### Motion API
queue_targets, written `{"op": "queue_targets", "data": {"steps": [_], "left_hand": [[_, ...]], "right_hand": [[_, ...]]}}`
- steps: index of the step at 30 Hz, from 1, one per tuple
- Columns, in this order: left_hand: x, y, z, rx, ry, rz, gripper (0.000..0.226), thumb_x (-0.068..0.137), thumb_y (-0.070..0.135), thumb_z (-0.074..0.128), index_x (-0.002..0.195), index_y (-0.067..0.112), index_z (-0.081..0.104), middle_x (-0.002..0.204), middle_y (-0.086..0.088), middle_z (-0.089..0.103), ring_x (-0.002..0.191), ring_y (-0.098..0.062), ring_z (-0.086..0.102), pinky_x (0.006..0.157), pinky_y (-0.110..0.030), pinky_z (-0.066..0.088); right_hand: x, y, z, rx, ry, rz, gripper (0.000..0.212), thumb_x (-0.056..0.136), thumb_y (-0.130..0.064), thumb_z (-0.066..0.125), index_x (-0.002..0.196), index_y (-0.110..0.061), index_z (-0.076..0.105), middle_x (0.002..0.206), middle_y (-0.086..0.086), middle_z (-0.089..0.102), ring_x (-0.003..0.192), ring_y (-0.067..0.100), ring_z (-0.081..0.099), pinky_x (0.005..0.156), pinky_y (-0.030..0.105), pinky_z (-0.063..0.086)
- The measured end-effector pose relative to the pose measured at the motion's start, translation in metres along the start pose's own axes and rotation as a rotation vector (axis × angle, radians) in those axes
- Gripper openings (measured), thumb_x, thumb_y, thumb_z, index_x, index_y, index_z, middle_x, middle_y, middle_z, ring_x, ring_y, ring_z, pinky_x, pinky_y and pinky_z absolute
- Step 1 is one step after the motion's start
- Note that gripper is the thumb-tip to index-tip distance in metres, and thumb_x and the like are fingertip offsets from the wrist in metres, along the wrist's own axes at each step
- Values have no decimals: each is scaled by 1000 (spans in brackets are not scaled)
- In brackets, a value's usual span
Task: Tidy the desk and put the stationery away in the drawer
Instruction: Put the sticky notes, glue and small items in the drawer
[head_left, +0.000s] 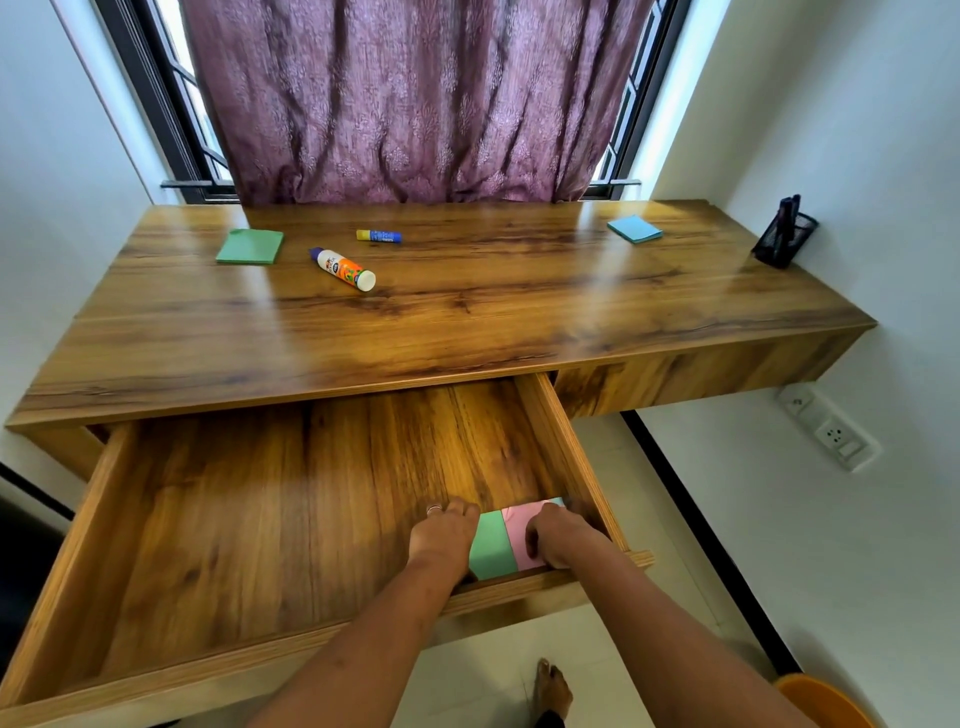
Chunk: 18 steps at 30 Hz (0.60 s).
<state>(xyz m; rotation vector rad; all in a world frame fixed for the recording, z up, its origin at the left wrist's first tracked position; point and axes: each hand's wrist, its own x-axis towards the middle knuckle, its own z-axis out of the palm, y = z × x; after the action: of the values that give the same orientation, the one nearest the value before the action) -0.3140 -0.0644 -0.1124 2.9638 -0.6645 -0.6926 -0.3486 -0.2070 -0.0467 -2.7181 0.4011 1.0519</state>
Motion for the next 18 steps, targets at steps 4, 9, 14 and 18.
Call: {"op": "queue_targets", "data": {"steps": [4,9,14,18], "left_hand": [[-1,1,0,-11,-13,0,77,77,20,76,139,18,31,144,-7,35,134,-34,35,92,-42,51],[-4,1,-6,-25,-4,-2,72,77,28,75,137,19,35,142,-7,39,129,-31,40,90,-40,51],[2,10,-44,-84,78,6,71,77,36,75,136,19,38,140,-5,40,127,-29,42,89,-40,51],[21,33,-102,-177,245,74,38,83,37,66,116,23,52,122,-2,56,113,-24,53,84,-38,52]], "right_hand": [[-2,-2,-3,-64,2,-35,36,99,-19,43,134,-10,48,137,13,47,129,29,44,114,37,33],[18,7,11,-50,44,-27,34,96,-18,48,129,-11,54,131,11,54,120,29,52,106,40,43],[20,18,-15,126,273,-82,17,92,-15,54,103,-14,68,107,5,67,99,22,63,88,32,52],[12,26,-66,329,396,-188,15,89,-13,56,83,-18,70,94,2,67,90,15,61,74,23,44]]}}
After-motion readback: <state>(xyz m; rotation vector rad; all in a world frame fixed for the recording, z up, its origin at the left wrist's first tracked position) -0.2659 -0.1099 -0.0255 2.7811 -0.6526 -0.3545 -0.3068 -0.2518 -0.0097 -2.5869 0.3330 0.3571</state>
